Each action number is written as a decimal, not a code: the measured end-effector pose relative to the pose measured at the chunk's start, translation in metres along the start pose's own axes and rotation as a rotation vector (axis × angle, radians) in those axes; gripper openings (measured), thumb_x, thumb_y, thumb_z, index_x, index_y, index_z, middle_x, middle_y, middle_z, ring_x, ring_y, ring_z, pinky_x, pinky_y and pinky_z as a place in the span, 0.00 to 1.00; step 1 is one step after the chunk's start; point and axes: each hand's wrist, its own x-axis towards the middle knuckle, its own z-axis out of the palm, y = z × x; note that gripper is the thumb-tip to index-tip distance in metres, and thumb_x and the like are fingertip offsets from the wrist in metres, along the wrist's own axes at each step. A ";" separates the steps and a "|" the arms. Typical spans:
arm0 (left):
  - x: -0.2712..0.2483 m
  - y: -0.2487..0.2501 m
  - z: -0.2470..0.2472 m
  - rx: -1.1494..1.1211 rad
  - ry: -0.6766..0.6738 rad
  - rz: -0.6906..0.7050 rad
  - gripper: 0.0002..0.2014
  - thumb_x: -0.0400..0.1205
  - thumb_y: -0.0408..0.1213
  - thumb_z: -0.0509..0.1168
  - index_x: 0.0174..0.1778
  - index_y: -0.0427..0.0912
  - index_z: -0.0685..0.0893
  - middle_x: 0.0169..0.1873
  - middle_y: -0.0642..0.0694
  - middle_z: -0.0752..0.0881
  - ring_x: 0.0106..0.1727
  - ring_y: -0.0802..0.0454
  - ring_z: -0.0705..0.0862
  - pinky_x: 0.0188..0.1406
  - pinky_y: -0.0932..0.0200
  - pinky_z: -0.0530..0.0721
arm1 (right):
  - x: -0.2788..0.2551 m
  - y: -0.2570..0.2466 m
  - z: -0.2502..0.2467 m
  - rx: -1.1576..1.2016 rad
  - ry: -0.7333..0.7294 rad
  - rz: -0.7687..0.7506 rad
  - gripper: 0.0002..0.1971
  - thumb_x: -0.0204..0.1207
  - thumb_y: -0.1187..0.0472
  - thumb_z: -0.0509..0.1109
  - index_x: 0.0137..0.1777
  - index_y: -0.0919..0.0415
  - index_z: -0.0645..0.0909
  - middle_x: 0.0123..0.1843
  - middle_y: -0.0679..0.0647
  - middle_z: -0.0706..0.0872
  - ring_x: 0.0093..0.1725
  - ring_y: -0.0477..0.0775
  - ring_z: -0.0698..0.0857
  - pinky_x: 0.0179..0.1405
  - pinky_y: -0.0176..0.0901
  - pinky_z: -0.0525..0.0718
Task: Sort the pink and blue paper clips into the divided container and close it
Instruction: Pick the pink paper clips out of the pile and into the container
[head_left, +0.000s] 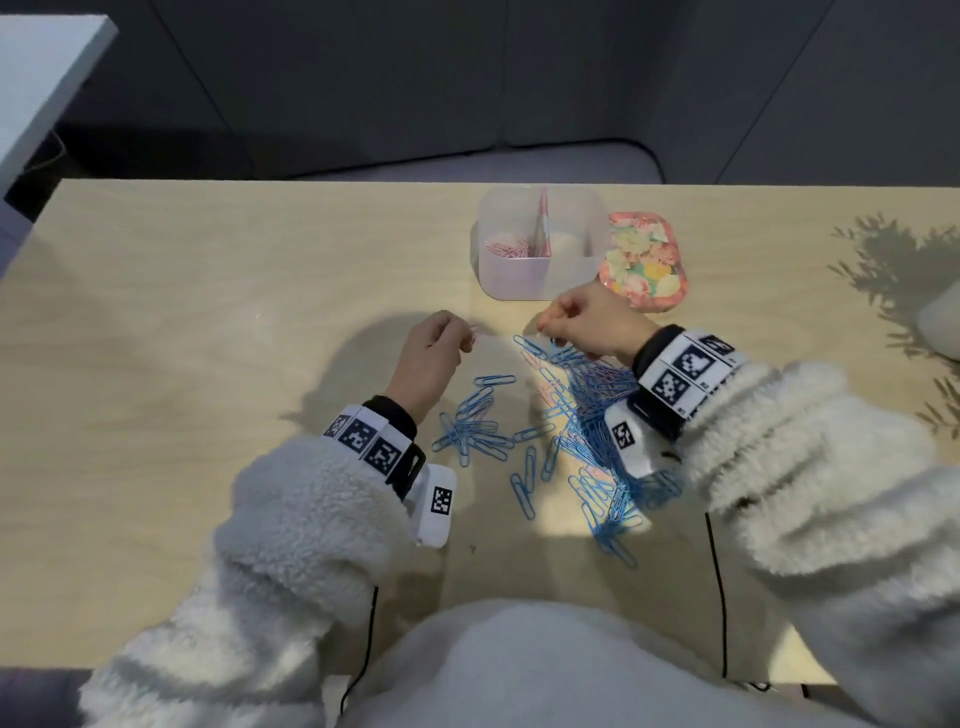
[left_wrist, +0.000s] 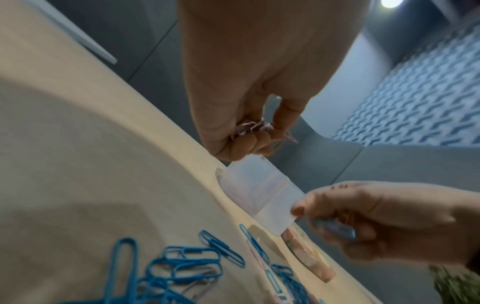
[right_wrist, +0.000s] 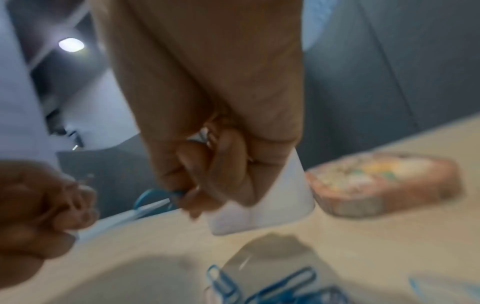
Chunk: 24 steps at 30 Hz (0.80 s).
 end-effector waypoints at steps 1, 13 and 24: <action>0.002 0.002 -0.001 -0.032 0.010 -0.011 0.12 0.78 0.35 0.58 0.27 0.43 0.75 0.31 0.46 0.78 0.28 0.53 0.68 0.29 0.60 0.66 | 0.002 -0.003 -0.003 -0.150 -0.079 -0.006 0.05 0.75 0.66 0.68 0.43 0.66 0.86 0.33 0.56 0.83 0.15 0.39 0.73 0.10 0.26 0.67; 0.093 0.075 0.023 0.549 0.037 0.214 0.06 0.79 0.35 0.57 0.39 0.41 0.77 0.46 0.37 0.86 0.51 0.40 0.83 0.46 0.56 0.77 | 0.017 0.011 0.049 -0.572 0.034 0.014 0.13 0.72 0.57 0.70 0.51 0.66 0.81 0.53 0.64 0.86 0.52 0.67 0.85 0.42 0.47 0.76; 0.127 0.076 0.043 0.890 0.002 0.210 0.17 0.80 0.37 0.61 0.64 0.35 0.78 0.60 0.36 0.84 0.62 0.36 0.81 0.63 0.48 0.80 | 0.023 -0.018 0.003 -0.308 0.128 -0.069 0.12 0.73 0.61 0.64 0.29 0.59 0.70 0.36 0.61 0.78 0.38 0.59 0.77 0.37 0.46 0.73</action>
